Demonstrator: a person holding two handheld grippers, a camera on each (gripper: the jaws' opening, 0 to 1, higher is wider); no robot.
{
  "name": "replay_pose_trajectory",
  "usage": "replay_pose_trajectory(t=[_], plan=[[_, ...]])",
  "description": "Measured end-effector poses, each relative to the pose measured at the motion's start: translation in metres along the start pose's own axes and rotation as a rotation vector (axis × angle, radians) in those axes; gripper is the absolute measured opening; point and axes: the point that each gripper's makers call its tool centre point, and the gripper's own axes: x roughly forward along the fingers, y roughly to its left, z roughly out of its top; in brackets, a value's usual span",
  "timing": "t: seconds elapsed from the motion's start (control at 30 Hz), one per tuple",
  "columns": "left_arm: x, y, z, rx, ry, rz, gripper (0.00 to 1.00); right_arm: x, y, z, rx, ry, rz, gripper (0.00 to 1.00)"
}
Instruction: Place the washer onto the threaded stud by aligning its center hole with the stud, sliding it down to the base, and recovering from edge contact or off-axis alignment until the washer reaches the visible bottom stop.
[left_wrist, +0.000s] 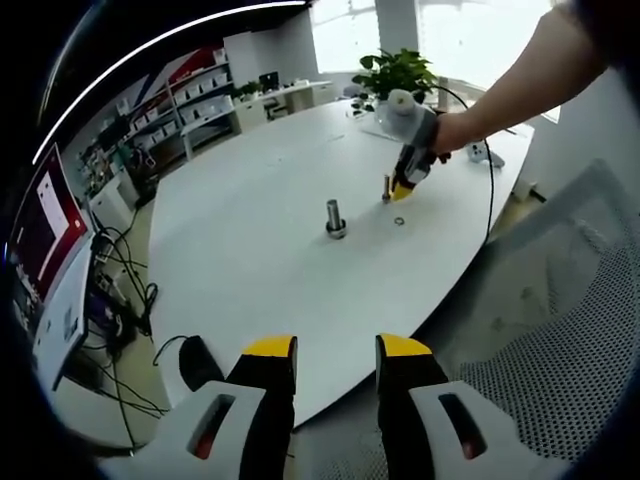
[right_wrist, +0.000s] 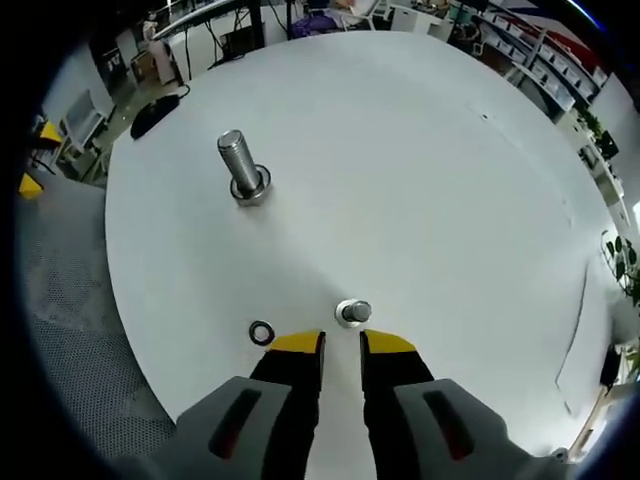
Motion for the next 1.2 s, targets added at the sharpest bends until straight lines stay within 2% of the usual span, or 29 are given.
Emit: replay_pose_trajectory(t=[0.2, 0.27, 0.3, 0.33, 0.37, 0.57, 0.7, 0.87, 1.03, 1.2], plan=[[0.0, -0.001, 0.001, 0.004, -0.003, 0.0, 0.3, 0.001, 0.014, -0.002, -0.009, 0.002, 0.02, 0.17], [0.0, -0.001, 0.001, 0.004, -0.006, -0.001, 0.3, 0.001, 0.024, -0.001, 0.016, -0.019, 0.061, 0.17], [-0.001, -0.001, 0.002, 0.005, -0.008, -0.001, 0.3, 0.001, 0.035, 0.002, 0.057, -0.049, 0.114, 0.17], [-0.001, -0.001, 0.002, 0.005, -0.008, -0.001, 0.3, 0.0, 0.038, 0.002, 0.078, -0.045, 0.117, 0.17], [0.0, -0.001, 0.001, 0.006, -0.006, -0.002, 0.3, 0.0, 0.036, -0.002, 0.048, -0.03, 0.096, 0.18], [0.0, -0.001, 0.001, 0.011, -0.004, -0.004, 0.3, 0.002, 0.046, -0.005, 0.003, -0.01, 0.104, 0.19], [-0.001, -0.001, 0.002, 0.011, -0.008, -0.003, 0.3, 0.005, 0.045, -0.003, 0.003, -0.014, 0.105, 0.21], [-0.001, -0.001, 0.002, 0.01, -0.009, -0.004, 0.3, 0.009, 0.054, -0.003, -0.036, 0.004, 0.117, 0.21], [-0.001, -0.001, 0.002, 0.009, -0.01, -0.005, 0.3, 0.01, 0.059, -0.002, -0.036, 0.008, 0.126, 0.21], [-0.001, -0.002, 0.002, 0.012, -0.008, -0.007, 0.3, 0.011, 0.057, -0.001, -0.061, 0.016, 0.12, 0.2]])
